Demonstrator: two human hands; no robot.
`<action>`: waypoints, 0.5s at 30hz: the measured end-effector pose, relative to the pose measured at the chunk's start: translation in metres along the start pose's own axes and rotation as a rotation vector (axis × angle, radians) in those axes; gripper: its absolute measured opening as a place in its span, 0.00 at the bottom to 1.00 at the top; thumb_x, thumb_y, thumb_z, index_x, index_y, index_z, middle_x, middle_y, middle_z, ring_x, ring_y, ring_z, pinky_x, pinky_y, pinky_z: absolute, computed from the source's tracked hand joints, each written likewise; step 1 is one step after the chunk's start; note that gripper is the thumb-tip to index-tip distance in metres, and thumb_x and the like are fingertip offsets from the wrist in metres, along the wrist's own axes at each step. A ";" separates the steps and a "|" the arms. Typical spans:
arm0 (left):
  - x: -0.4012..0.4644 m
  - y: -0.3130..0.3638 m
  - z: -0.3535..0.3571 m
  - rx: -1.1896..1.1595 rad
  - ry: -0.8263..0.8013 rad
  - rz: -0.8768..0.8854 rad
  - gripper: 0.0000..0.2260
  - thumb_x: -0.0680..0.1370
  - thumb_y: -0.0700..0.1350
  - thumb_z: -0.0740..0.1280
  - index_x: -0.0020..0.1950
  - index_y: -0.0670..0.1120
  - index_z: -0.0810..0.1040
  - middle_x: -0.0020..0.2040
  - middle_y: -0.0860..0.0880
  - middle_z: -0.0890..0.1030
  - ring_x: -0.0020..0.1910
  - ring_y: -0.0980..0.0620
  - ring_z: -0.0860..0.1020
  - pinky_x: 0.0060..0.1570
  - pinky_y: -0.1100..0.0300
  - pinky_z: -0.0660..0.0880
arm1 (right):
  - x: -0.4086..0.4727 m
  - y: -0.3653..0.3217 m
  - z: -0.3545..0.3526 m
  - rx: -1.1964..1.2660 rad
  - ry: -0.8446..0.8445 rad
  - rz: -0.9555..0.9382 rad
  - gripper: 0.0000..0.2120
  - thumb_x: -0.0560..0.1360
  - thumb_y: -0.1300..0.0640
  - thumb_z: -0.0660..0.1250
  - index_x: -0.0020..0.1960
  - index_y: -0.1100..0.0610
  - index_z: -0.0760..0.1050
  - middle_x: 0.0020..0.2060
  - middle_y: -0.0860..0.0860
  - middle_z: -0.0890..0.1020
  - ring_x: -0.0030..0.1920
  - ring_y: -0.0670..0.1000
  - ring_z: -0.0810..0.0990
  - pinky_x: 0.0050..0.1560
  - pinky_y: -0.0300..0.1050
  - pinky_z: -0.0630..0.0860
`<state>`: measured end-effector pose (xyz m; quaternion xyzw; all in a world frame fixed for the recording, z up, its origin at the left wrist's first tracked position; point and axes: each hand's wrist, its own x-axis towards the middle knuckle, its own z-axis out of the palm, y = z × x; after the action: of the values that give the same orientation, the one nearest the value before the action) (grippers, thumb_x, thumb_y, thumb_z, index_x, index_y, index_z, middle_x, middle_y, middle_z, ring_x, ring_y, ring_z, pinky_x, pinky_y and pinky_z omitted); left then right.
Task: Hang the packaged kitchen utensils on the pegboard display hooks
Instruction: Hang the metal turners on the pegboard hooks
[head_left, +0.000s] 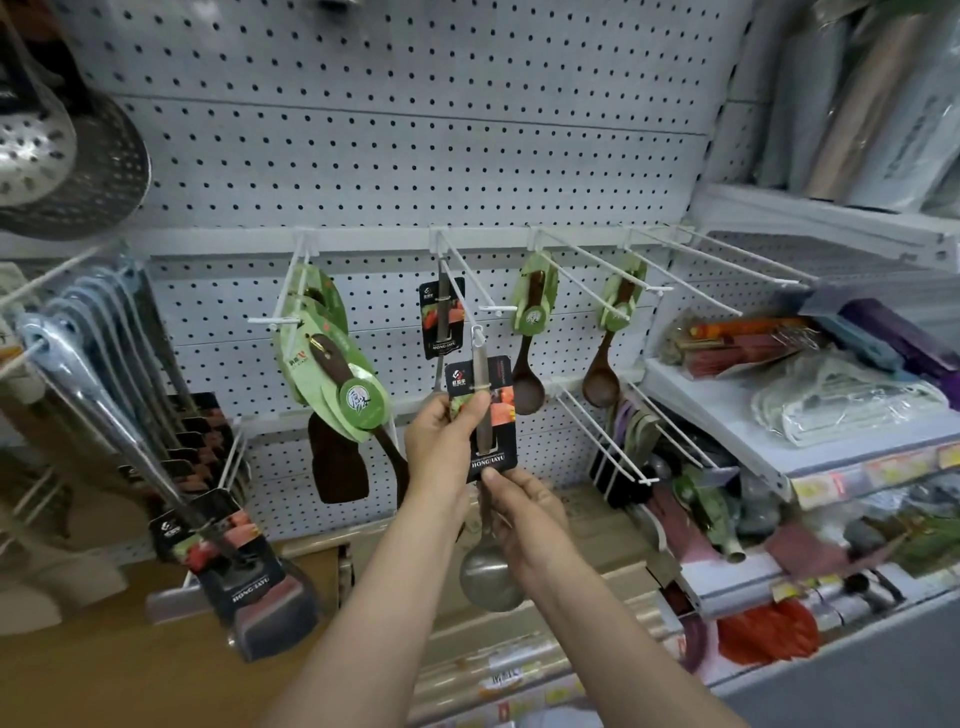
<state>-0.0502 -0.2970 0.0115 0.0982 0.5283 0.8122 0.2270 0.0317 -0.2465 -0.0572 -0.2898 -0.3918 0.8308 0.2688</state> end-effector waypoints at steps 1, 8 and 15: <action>0.002 0.002 0.000 0.001 -0.003 -0.005 0.02 0.76 0.41 0.74 0.46 0.46 0.83 0.42 0.47 0.86 0.41 0.48 0.84 0.50 0.45 0.81 | 0.002 0.000 0.001 0.002 0.001 0.004 0.09 0.74 0.64 0.74 0.53 0.62 0.79 0.40 0.56 0.84 0.38 0.50 0.81 0.41 0.41 0.78; 0.022 0.004 0.002 0.023 0.009 -0.009 0.02 0.77 0.41 0.74 0.48 0.45 0.83 0.43 0.46 0.86 0.40 0.49 0.84 0.46 0.48 0.82 | 0.024 -0.001 0.011 0.024 -0.004 0.021 0.05 0.75 0.65 0.73 0.50 0.60 0.82 0.39 0.54 0.85 0.38 0.49 0.81 0.45 0.41 0.78; 0.055 0.006 0.009 0.052 0.027 0.005 0.02 0.77 0.42 0.74 0.46 0.47 0.83 0.42 0.48 0.87 0.41 0.51 0.84 0.46 0.50 0.81 | 0.058 -0.011 0.021 -0.031 0.011 0.006 0.08 0.75 0.64 0.74 0.53 0.61 0.81 0.40 0.54 0.85 0.40 0.48 0.83 0.49 0.42 0.79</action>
<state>-0.0969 -0.2659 0.0163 0.0944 0.5521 0.8000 0.2151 -0.0202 -0.2119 -0.0533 -0.2998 -0.4021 0.8239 0.2639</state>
